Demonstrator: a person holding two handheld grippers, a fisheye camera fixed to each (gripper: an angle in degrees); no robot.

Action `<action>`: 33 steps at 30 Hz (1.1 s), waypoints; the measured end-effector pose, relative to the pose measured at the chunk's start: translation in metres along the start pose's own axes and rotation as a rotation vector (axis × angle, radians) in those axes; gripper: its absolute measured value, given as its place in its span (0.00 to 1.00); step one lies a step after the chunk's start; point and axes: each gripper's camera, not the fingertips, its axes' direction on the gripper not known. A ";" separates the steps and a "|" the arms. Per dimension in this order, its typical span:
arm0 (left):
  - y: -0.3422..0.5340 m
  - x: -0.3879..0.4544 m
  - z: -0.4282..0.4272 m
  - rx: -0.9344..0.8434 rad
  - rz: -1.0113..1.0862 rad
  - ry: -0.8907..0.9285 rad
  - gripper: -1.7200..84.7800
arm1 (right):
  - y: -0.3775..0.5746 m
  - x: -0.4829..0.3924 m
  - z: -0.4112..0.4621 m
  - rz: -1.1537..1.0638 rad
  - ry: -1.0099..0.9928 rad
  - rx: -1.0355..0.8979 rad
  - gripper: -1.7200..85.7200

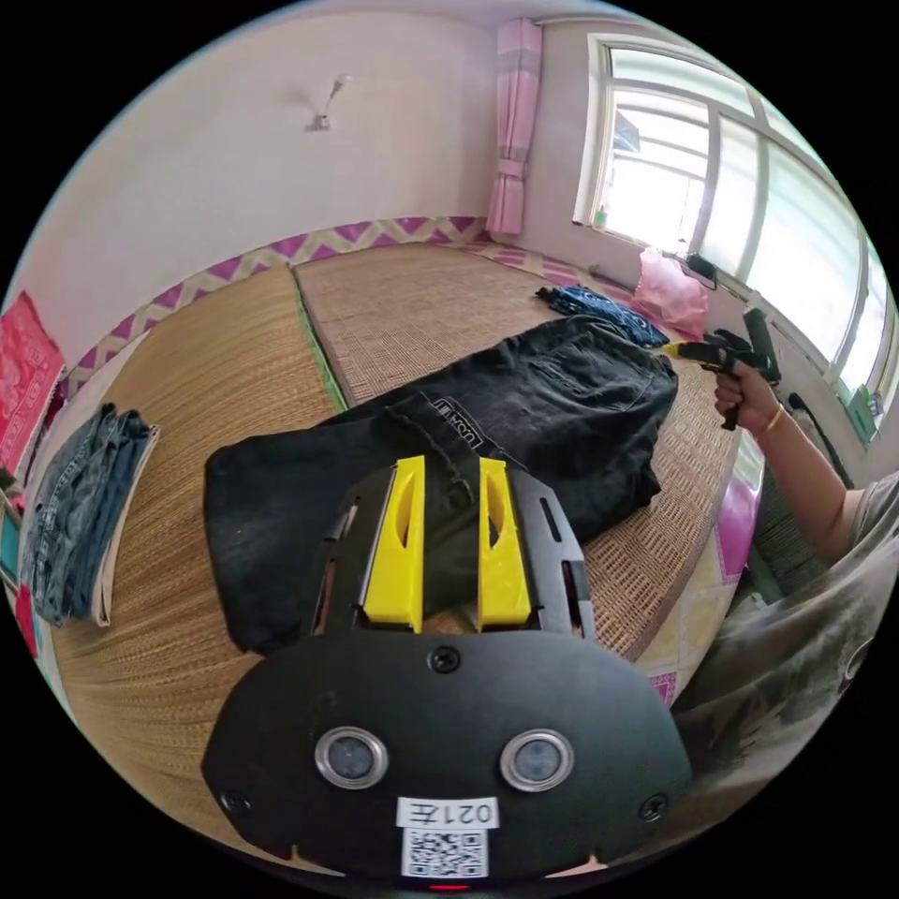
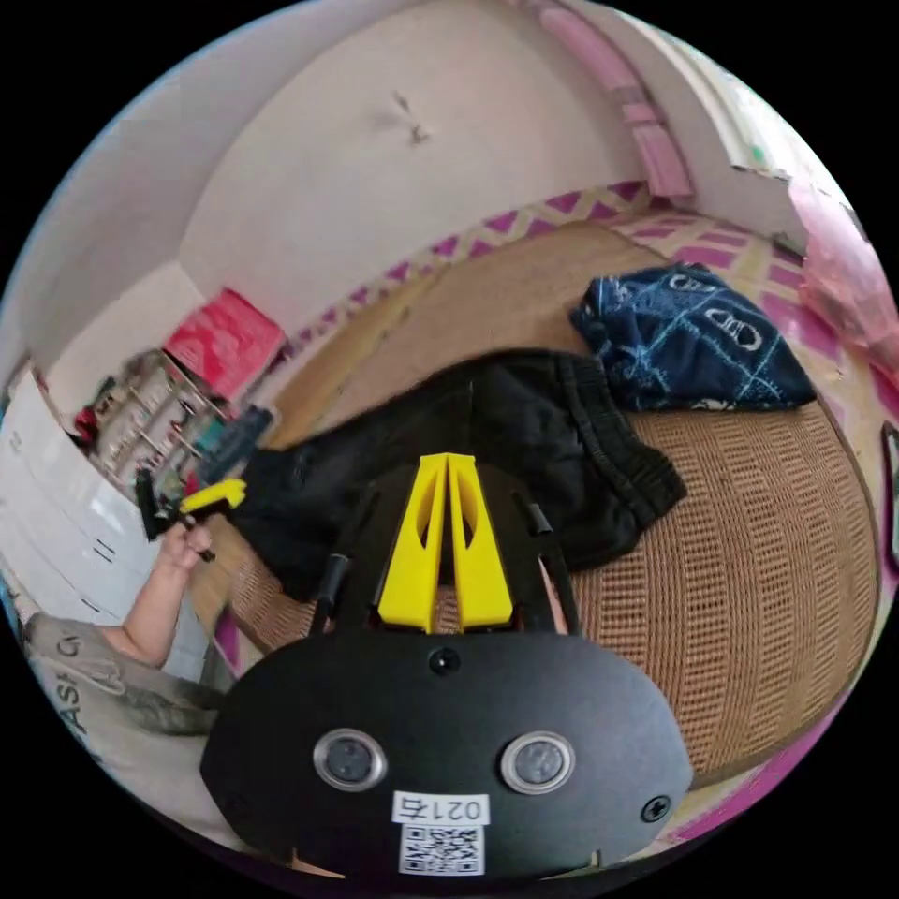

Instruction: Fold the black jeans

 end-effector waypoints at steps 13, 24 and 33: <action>-0.010 0.060 0.097 -0.237 0.304 -0.062 0.18 | 0.014 -0.070 0.041 -0.172 0.246 -0.091 0.01; 0.058 -0.095 0.109 -0.073 -0.130 0.324 0.06 | 0.019 -0.085 0.041 -0.158 0.221 -0.094 0.01; 0.259 -0.304 -0.091 0.456 -0.618 0.179 0.02 | 0.019 -0.093 0.040 -0.156 0.220 -0.095 0.01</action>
